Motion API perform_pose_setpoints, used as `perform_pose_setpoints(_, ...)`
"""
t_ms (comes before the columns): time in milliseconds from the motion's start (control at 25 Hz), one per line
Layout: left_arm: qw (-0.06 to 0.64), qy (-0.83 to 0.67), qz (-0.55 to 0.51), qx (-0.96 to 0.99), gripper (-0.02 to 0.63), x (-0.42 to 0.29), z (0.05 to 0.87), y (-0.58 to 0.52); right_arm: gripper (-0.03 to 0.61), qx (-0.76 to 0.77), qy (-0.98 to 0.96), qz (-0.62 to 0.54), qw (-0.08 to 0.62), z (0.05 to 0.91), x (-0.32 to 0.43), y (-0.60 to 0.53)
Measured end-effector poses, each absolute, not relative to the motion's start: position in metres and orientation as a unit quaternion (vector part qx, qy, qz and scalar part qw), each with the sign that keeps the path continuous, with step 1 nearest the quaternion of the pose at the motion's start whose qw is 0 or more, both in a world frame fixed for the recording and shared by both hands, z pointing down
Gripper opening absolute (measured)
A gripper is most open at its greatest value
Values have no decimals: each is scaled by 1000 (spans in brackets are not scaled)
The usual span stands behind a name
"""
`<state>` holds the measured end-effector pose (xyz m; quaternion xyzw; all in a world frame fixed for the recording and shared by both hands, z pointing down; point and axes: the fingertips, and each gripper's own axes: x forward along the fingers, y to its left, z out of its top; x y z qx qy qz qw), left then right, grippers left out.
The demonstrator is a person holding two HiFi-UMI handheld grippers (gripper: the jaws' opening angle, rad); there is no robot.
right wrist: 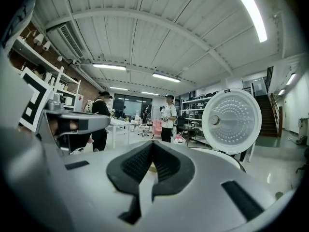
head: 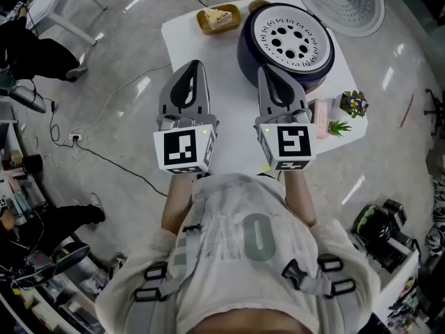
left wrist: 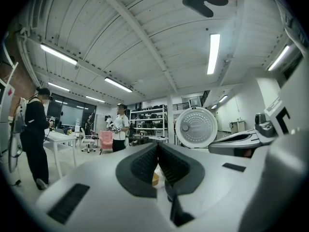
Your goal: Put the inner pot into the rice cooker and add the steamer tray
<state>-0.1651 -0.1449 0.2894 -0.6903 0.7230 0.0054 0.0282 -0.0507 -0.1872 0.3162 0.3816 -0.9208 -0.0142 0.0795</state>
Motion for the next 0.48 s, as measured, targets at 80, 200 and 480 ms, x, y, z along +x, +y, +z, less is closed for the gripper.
perform_pose_setpoints(80,28,722,5,-692,21,-164,290,-146,8,377,-923,-18,74,316,-51,-188)
perform_pose_setpoints(200,21,719,4,-694,21,-163,292,-148,8,373,-925,-15,76,316,-51,-188)
perform_pose_setpoints(480,6,722,7,-692,21,-167,300,-146,8,361,-929,-20,77,319,-54,-182)
